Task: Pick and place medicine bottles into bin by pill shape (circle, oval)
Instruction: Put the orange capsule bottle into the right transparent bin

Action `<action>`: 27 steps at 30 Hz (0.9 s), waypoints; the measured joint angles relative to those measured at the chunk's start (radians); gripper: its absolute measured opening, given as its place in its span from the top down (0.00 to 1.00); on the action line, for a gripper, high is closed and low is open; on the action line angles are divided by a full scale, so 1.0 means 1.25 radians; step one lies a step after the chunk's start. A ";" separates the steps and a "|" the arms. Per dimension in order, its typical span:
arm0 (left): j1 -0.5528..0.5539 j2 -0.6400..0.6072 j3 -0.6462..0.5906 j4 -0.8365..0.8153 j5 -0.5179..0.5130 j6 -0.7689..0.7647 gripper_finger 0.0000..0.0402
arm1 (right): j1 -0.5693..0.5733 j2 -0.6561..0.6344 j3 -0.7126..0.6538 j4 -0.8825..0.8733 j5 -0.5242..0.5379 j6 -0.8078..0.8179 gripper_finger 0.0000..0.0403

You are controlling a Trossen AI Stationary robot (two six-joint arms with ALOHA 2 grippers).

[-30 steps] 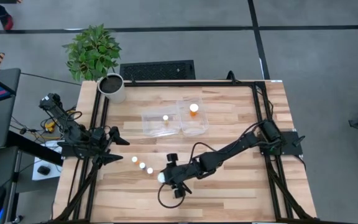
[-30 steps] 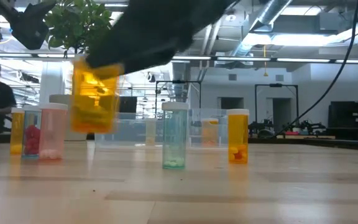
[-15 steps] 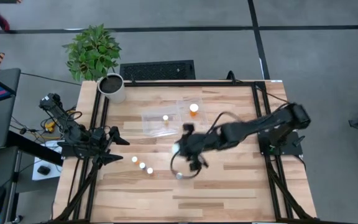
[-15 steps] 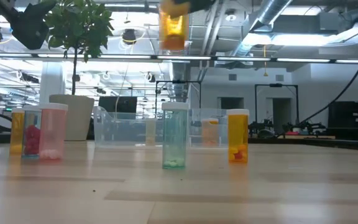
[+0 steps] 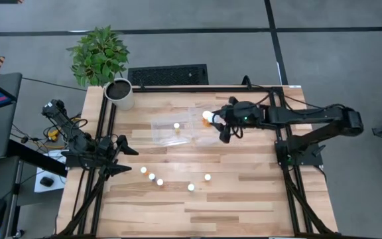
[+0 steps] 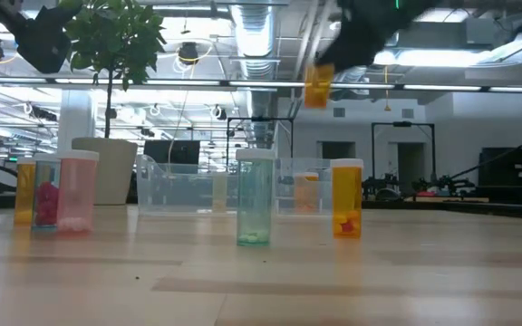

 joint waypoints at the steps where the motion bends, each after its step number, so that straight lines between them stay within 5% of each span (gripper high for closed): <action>1: 0.000 0.000 0.000 0.000 0.000 -0.003 0.20 | -0.018 -0.005 -0.039 0.032 -0.014 0.002 0.45; 9: 0.000 0.000 0.000 0.001 -0.026 -0.016 0.20 | -0.109 0.022 -0.216 0.238 -0.072 0.025 0.46; 27: 0.000 0.000 0.000 -0.001 -0.046 -0.019 0.20 | -0.107 0.205 -0.220 0.353 -0.099 0.040 0.45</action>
